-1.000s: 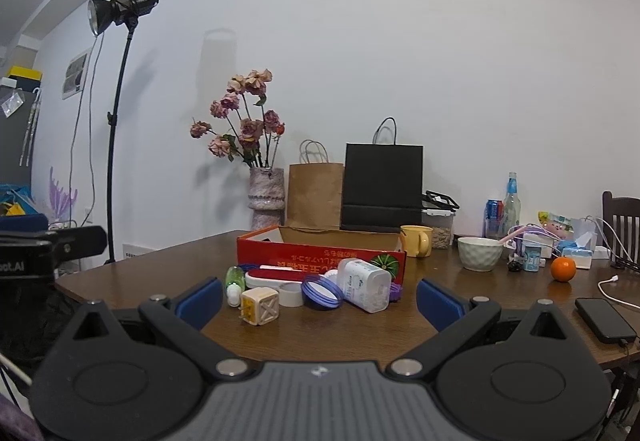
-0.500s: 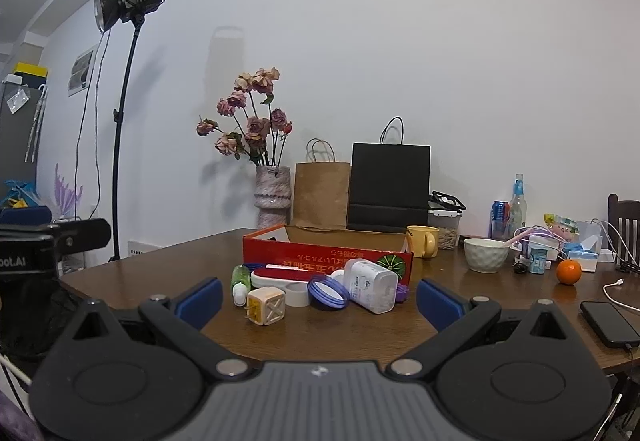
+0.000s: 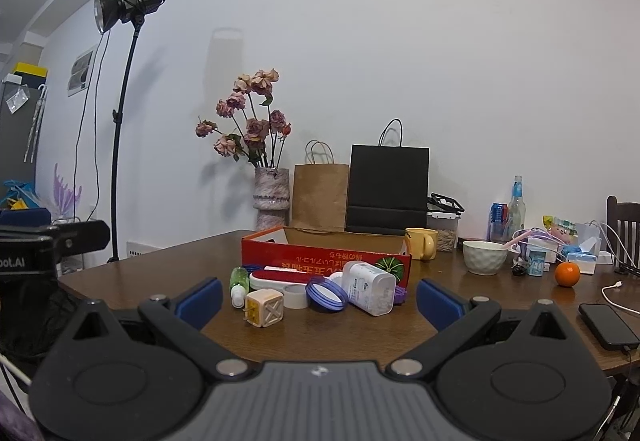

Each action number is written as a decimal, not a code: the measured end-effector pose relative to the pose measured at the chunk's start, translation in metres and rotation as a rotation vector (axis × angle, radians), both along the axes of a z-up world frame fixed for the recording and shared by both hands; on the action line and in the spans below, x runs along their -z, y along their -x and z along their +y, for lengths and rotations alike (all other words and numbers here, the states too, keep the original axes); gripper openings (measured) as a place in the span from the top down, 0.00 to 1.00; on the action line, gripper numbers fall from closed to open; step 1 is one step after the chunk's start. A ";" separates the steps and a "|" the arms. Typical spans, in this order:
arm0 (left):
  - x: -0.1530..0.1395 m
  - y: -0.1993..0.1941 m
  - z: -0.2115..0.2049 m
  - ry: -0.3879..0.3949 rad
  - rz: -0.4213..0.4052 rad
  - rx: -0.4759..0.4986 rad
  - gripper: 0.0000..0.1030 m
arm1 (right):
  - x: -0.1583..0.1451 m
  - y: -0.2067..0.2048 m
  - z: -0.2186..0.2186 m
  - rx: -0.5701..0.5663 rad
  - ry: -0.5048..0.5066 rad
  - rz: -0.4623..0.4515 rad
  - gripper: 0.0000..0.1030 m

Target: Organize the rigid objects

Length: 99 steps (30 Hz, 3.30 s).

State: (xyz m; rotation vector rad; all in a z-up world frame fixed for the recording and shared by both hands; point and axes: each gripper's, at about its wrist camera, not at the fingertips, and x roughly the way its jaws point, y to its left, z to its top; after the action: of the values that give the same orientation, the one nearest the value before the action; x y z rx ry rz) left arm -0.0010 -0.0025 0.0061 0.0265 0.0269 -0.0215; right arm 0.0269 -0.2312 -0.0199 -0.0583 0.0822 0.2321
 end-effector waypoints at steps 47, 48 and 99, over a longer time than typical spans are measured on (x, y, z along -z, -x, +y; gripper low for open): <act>0.060 -0.251 -0.050 -0.046 0.418 0.254 0.44 | 0.030 -0.238 -0.044 -0.092 -0.265 0.372 0.27; 0.062 -0.256 -0.051 -0.048 0.439 0.248 0.44 | 0.031 -0.241 -0.042 -0.104 -0.266 0.381 0.27; 0.075 -0.245 -0.046 -0.104 0.459 0.094 0.68 | 0.057 -0.240 0.010 -0.030 0.060 0.447 0.36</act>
State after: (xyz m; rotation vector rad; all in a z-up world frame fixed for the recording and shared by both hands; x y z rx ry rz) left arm 0.2439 -0.0482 -0.0691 0.1266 0.4862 -0.1203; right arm 0.2665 -0.2217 -0.0769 -0.0664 0.5341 0.2694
